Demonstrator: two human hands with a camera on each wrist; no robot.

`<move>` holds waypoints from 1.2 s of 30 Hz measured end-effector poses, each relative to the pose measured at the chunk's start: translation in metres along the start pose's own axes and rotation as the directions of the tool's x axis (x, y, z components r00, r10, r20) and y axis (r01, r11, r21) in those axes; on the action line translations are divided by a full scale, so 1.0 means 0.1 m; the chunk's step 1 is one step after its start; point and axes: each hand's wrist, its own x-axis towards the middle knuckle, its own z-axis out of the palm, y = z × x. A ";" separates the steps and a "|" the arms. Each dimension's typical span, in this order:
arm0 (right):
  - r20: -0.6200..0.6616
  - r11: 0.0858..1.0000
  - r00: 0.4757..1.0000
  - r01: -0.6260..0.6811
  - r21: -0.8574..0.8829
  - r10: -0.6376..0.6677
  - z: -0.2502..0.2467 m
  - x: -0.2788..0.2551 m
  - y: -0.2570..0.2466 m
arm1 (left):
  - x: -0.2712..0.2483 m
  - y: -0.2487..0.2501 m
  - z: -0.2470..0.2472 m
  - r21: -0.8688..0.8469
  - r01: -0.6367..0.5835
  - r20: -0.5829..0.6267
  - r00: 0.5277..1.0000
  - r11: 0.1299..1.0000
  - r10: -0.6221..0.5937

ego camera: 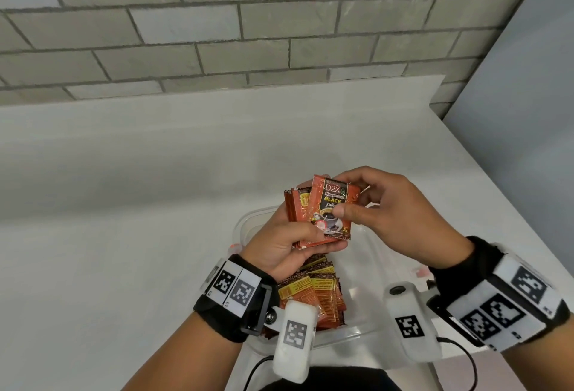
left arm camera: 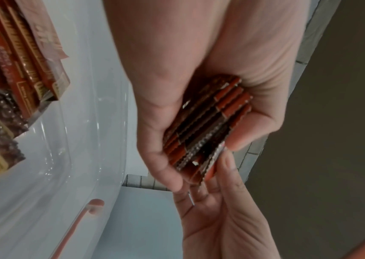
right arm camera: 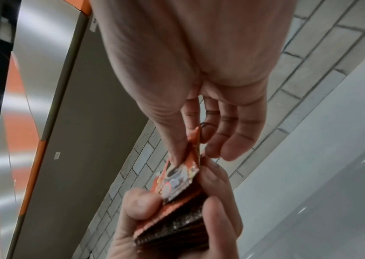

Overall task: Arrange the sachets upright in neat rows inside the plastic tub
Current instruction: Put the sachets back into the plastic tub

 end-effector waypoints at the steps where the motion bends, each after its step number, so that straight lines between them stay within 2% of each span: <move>1: 0.013 0.999 1.000 -0.017 0.047 0.017 -0.01 0.01 -0.01 | 0.00 0.00 0.00 0.003 -0.001 -0.003 1.000 1.000 0.001; 4: 0.037 0.978 0.997 -0.068 0.198 0.062 -0.06 0.03 -0.02 | 0.00 0.01 -0.01 0.020 -0.015 -0.002 1.000 1.000 0.015; 7: 0.082 0.971 0.994 -0.083 0.222 0.066 -0.10 0.05 -0.03 | 0.01 0.00 -0.04 0.028 -0.019 0.003 1.000 0.999 0.019; 9: 0.060 0.979 0.996 -0.080 0.187 0.070 -0.14 0.08 -0.03 | 0.01 0.01 -0.09 0.030 -0.021 -0.001 1.000 0.999 0.021; 11: -0.041 0.988 0.996 -0.071 0.140 0.078 -0.22 0.12 0.00 | 0.00 0.04 -0.16 0.012 -0.026 -0.006 1.000 1.000 0.026; 13: -0.135 0.998 0.989 -0.065 -0.009 0.063 -0.35 0.18 0.03 | -0.02 0.09 -0.24 -0.029 -0.044 -0.045 0.998 0.999 0.043; 14: -0.139 0.988 0.989 -0.072 -0.134 0.054 -0.40 0.21 0.05 | -0.03 0.11 -0.29 -0.047 -0.060 -0.072 0.996 0.997 0.056; 17: 0.029 0.851 0.992 -0.089 -0.518 0.121 -0.42 0.32 0.13 | -0.04 0.18 -0.38 -0.082 -0.112 -0.150 0.984 0.990 0.099; 19: 0.133 0.738 0.976 -0.037 -0.673 0.171 -0.34 0.40 0.22 | -0.02 0.21 -0.41 -0.084 -0.133 -0.180 0.977 0.987 0.116; 21: 0.186 0.652 0.959 0.001 -0.759 0.215 -0.26 0.47 0.29 | 0.00 0.23 -0.44 -0.082 -0.137 -0.202 0.972 0.987 0.118; 27: 0.194 0.514 0.922 -0.006 -0.858 0.334 -0.10 0.60 0.44 | 0.02 0.18 -0.45 -0.070 -0.128 -0.188 0.976 0.989 0.113; 36: 0.197 0.451 0.921 0.025 -0.892 0.337 -0.06 0.67 0.56 | 0.06 0.20 -0.47 -0.050 -0.123 -0.171 0.979 0.991 0.113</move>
